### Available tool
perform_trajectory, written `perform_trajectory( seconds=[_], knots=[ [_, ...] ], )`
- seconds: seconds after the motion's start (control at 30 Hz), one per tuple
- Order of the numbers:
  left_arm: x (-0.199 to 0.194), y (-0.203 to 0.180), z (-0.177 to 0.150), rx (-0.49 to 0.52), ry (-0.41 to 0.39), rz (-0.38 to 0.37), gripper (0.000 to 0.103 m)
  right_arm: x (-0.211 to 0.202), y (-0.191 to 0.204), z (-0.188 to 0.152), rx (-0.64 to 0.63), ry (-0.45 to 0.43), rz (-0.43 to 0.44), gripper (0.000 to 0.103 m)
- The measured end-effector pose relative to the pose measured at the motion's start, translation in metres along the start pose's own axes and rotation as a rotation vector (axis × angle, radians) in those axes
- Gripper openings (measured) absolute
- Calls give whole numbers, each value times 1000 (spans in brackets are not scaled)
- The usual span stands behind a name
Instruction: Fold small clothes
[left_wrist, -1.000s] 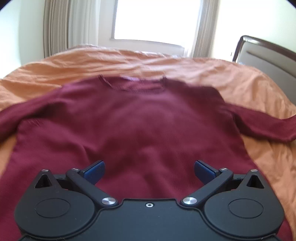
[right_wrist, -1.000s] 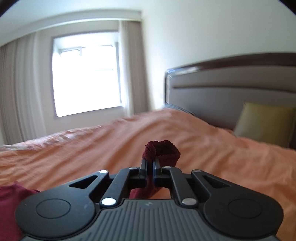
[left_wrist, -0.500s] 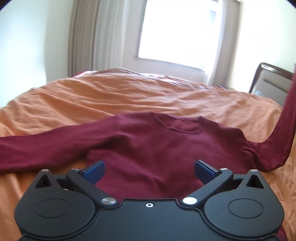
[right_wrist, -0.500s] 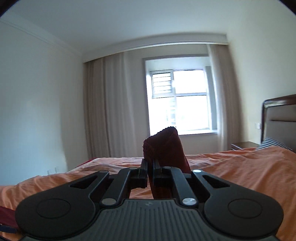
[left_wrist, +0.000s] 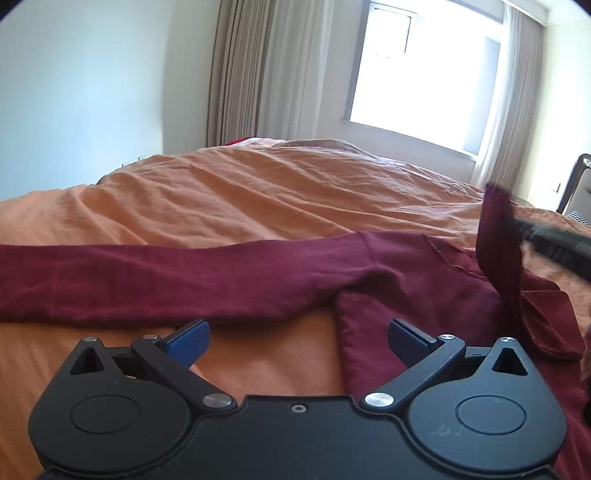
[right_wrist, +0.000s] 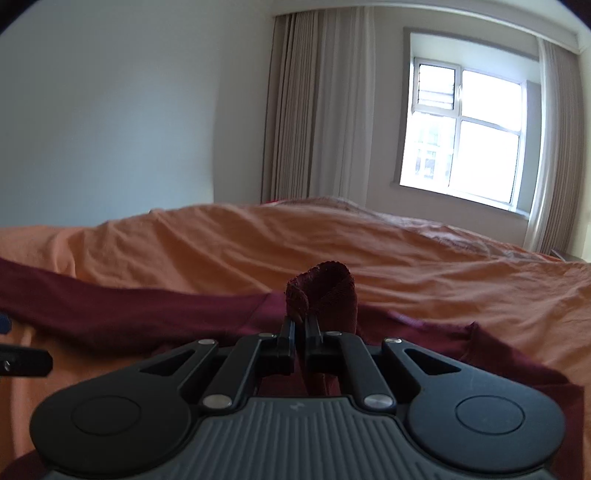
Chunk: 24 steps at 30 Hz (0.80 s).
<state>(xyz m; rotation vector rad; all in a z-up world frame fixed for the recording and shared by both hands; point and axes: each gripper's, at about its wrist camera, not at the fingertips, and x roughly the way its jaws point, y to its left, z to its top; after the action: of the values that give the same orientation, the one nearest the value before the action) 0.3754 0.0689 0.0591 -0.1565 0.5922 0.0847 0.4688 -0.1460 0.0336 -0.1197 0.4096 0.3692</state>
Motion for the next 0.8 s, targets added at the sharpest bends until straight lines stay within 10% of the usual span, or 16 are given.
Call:
perform_trajectory(
  seconds=[0.13,0.3,0.8],
  knots=[
    [0,8,-5,5,18,27,102,12,3,-20,3,75,64,14],
    [8,1,-10,14,33,45,102,-16,-17,-28,5,66,112,91],
    [75,-100,-13,-1,-79,-37,102,-87,-208,-90,301,36,-242,103]
  ],
)
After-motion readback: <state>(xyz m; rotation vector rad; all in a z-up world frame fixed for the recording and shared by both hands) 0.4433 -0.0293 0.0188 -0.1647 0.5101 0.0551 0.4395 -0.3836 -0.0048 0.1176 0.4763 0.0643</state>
